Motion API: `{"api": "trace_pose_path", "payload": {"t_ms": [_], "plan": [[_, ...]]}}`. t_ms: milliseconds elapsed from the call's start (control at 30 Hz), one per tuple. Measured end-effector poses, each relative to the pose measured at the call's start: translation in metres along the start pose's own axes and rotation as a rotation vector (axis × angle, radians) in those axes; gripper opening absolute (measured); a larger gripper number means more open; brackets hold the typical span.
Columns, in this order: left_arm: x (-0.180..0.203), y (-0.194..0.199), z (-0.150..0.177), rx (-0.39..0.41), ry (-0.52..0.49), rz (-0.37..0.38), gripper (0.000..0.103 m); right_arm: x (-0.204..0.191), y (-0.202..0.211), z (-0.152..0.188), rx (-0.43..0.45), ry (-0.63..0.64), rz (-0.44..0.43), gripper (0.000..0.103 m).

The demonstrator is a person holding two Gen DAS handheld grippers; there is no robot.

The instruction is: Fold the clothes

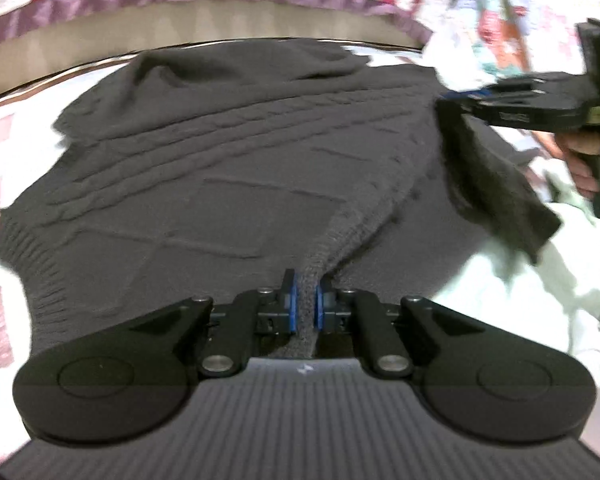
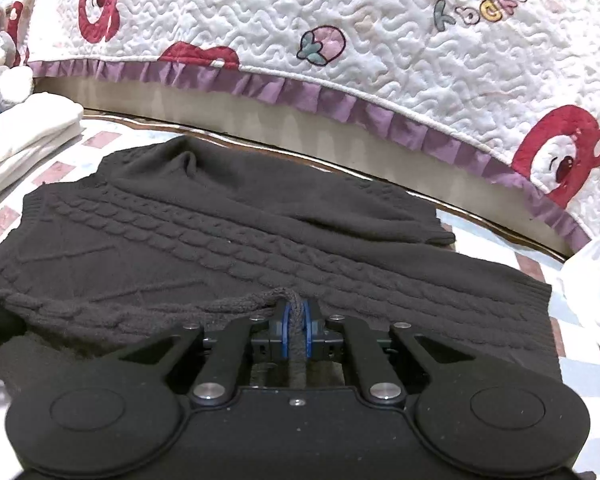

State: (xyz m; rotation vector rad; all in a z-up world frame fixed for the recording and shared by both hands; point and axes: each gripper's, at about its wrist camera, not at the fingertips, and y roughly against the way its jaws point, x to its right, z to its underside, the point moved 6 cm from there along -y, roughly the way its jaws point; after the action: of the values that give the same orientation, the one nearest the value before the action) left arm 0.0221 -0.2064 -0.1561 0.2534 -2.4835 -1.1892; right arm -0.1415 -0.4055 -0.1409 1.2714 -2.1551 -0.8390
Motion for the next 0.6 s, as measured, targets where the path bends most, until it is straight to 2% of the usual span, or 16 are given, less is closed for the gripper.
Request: {"api": "trace_pose_path", "payload": {"t_ms": [67, 100, 133, 267, 367, 467, 533, 600], "plan": [[-0.013, -0.006, 0.002, -0.031, 0.058, -0.015, 0.010, 0.002, 0.003, 0.000, -0.008, -0.037, -0.022, 0.025], [-0.018, -0.008, 0.004, -0.043, 0.080, -0.015, 0.010, 0.005, 0.006, 0.003, -0.005, -0.045, -0.009, 0.037], [-0.022, -0.010, 0.006, -0.054, 0.100, -0.014, 0.010, 0.008, 0.010, 0.006, -0.002, -0.051, 0.011, 0.043], [-0.025, -0.011, 0.006, -0.054, 0.123, 0.014, 0.011, 0.028, 0.021, 0.036, -0.081, -0.055, 0.105, 0.046], [-0.023, -0.012, 0.007, -0.063, 0.118, 0.016, 0.011, 0.047, 0.036, 0.059, -0.100, -0.070, 0.162, 0.052], [-0.022, -0.013, 0.008, -0.071, 0.113, 0.018, 0.011, 0.070, 0.051, 0.079, -0.113, -0.272, 0.076, 0.053], [-0.021, -0.014, 0.008, -0.077, 0.110, 0.020, 0.011, 0.060, 0.055, 0.093, -0.132, -0.278, 0.012, 0.055], [-0.019, -0.014, 0.008, -0.078, 0.094, 0.014, 0.011, 0.047, 0.057, 0.107, -0.152, -0.267, -0.051, 0.065]]}}
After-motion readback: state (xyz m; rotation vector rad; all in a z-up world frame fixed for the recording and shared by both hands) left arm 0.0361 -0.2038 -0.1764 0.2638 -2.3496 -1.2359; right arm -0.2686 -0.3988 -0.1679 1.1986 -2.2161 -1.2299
